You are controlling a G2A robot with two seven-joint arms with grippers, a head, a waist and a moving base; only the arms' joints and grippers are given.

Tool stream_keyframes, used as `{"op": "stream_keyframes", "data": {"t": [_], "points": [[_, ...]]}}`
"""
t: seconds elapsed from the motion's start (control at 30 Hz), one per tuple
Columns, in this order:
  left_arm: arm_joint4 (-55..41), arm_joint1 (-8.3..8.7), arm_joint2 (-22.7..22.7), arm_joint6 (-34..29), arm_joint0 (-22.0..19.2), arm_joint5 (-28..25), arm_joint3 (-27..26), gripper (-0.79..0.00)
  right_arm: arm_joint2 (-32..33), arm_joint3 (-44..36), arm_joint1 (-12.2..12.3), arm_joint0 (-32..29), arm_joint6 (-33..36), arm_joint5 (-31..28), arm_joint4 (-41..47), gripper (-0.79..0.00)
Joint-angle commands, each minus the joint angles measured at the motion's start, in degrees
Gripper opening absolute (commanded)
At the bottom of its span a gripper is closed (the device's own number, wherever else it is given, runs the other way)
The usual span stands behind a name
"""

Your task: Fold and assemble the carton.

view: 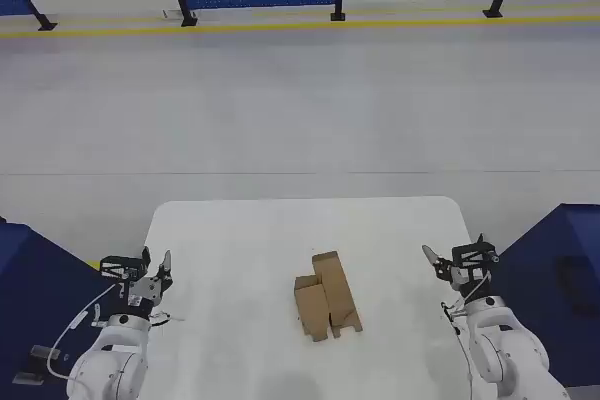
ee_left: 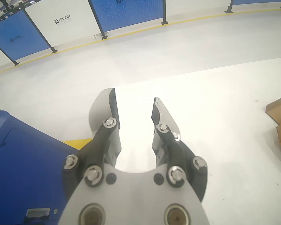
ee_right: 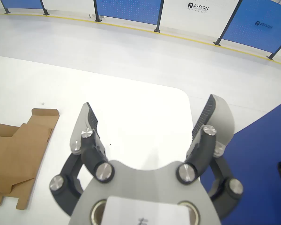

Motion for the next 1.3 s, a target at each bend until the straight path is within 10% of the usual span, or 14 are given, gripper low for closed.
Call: {"op": "stream_keyframes", "data": {"t": [0.0,0.2,0.23,0.53,0.8,0.9,1.07,1.27], "points": [[0.0,0.00,0.0,0.0,0.0,0.0,0.0,-0.503,0.0,0.0,0.0,0.0,0.0,0.0,0.0,0.000],[0.0,0.00,0.0,0.0,0.0,0.0,0.0,-0.499,0.0,0.0,0.0,0.0,0.0,0.0,0.0,0.000],[0.3,-0.01,0.4,0.7,-0.1,-0.6,-0.3,0.000,0.0,0.0,0.0,0.0,0.0,0.0,0.0,0.000],[6.9,-1.82,18.3,1.2,-5.9,-5.6,4.0,0.000,0.0,0.0,0.0,0.0,0.0,0.0,0.0,0.000],[2.0,-1.79,18.1,-5.3,-7.3,-10.7,3.1,0.000,0.0,0.0,0.0,0.0,0.0,0.0,0.0,0.000],[-4.5,-1.95,18.7,-18.1,-8.1,-12.5,3.5,0.000,0.0,0.0,0.0,0.0,0.0,0.0,0.0,0.000],[-58.0,-2.38,19.2,-54.7,-15.4,-22.7,6.9,0.000,0.0,0.0,0.0,0.0,0.0,0.0,0.0,0.000],[-81.2,-2.88,21.5,-67.9,-24.6,-19.4,20.3,0.000,0.0,0.0,0.0,0.0,0.0,0.0,0.0,0.000]]}}
